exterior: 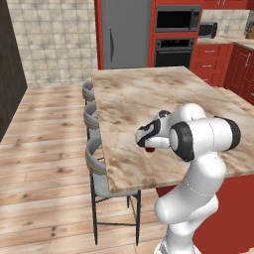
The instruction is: Four empty soda cans are scattered around the kitchen. Gather all the cans and cluster them next to the stove for recycling.
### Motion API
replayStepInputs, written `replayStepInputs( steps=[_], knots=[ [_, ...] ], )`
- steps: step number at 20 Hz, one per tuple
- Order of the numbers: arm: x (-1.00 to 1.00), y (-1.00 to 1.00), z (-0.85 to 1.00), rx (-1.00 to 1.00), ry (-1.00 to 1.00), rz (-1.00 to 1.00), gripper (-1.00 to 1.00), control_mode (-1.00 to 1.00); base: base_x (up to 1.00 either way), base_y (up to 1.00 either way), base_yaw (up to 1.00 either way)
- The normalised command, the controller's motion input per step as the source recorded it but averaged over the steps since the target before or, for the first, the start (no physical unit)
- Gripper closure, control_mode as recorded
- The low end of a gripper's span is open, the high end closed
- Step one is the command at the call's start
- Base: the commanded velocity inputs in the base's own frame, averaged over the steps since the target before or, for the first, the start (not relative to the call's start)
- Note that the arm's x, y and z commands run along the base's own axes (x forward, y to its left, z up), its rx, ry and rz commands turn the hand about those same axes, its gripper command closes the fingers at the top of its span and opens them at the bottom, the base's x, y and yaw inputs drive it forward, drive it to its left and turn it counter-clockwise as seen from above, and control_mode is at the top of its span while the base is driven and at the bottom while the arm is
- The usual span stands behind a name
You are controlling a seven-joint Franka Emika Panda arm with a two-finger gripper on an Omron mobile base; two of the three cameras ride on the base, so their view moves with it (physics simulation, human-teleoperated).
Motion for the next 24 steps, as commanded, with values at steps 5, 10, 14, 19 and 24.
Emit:
replayStepInputs(
  steps=[5,10,14,19,24],
  knots=[
    [0.21,0.00,-0.19,0.00,0.00,0.00,-1.00,-1.00,0.00,0.00,0.00],
    [0.23,0.00,-0.16,0.00,0.00,0.00,1.00,-1.00,0.00,0.00,0.00],
    [0.06,0.00,-0.11,0.04,0.00,-0.01,1.00,-1.00,0.00,0.00,0.00],
    [0.00,0.00,-0.01,0.09,0.00,-0.01,1.00,-1.00,0.00,0.00,0.00],
    [-0.41,0.00,0.25,0.03,-0.05,0.00,1.00,-1.00,0.00,0.00,0.00]
  ],
)
